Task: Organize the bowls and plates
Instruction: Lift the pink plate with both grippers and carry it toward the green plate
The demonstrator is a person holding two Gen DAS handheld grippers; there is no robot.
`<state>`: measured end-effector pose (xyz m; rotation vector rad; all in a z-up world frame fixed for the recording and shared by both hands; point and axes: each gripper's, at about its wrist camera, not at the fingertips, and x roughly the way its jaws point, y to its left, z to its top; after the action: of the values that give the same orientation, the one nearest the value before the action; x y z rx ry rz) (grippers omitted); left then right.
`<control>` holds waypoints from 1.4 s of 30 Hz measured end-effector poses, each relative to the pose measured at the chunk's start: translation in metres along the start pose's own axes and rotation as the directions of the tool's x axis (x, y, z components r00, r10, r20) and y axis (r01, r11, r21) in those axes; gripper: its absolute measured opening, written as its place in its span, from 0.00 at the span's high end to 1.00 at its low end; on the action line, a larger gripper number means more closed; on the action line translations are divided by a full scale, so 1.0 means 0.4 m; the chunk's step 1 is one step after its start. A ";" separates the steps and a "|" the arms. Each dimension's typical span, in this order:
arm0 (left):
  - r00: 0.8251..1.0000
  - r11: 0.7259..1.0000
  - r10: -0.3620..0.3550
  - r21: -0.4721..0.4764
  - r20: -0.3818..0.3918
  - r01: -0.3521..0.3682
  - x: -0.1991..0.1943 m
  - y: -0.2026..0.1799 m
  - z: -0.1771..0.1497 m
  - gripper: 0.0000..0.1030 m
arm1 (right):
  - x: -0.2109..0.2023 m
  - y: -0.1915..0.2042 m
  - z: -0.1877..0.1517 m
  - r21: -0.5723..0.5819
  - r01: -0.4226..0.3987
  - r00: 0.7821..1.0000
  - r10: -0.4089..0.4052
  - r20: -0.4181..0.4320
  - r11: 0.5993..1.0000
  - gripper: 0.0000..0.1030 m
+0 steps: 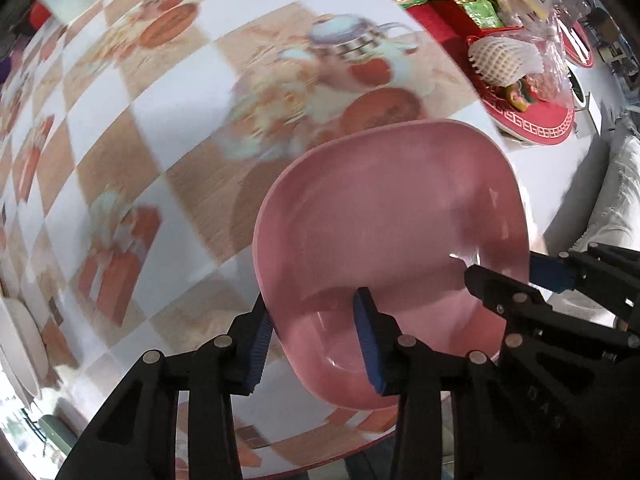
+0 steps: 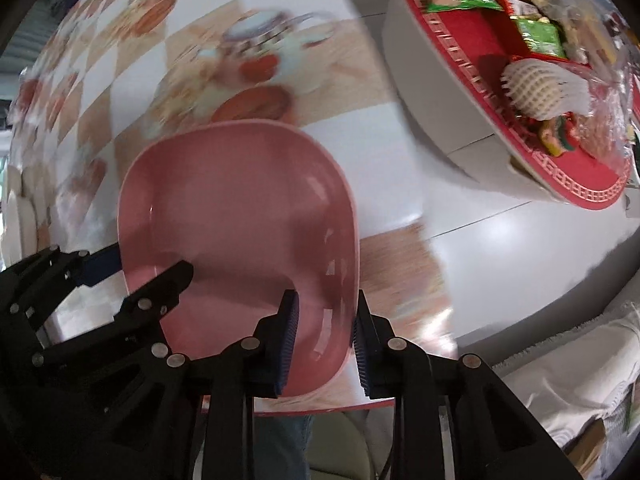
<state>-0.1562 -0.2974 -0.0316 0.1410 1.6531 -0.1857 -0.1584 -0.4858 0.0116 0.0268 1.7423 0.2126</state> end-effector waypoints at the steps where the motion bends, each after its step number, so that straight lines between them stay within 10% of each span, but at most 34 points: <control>1: 1.000 1.000 0.002 -0.004 0.000 -0.002 0.003 0.009 -0.008 0.58 | 0.004 0.024 -0.007 -0.021 0.005 1.000 -0.005 -0.004 1.000 0.72; 21: 0.998 0.966 0.048 -0.251 -0.032 -0.055 0.020 0.397 -0.341 0.58 | 0.081 0.568 -0.149 -0.284 -0.032 0.998 0.016 -0.057 0.958 0.72; 42: 0.998 0.968 0.060 -0.247 0.031 -0.051 0.005 0.472 -0.342 0.50 | 0.098 0.625 -0.187 -0.200 0.036 0.999 -0.041 -0.023 0.979 0.71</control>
<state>-0.2517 -0.0848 -0.0290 -0.0048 1.6176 0.0599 -0.2641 -0.2443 0.0252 -0.1564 1.7391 0.3595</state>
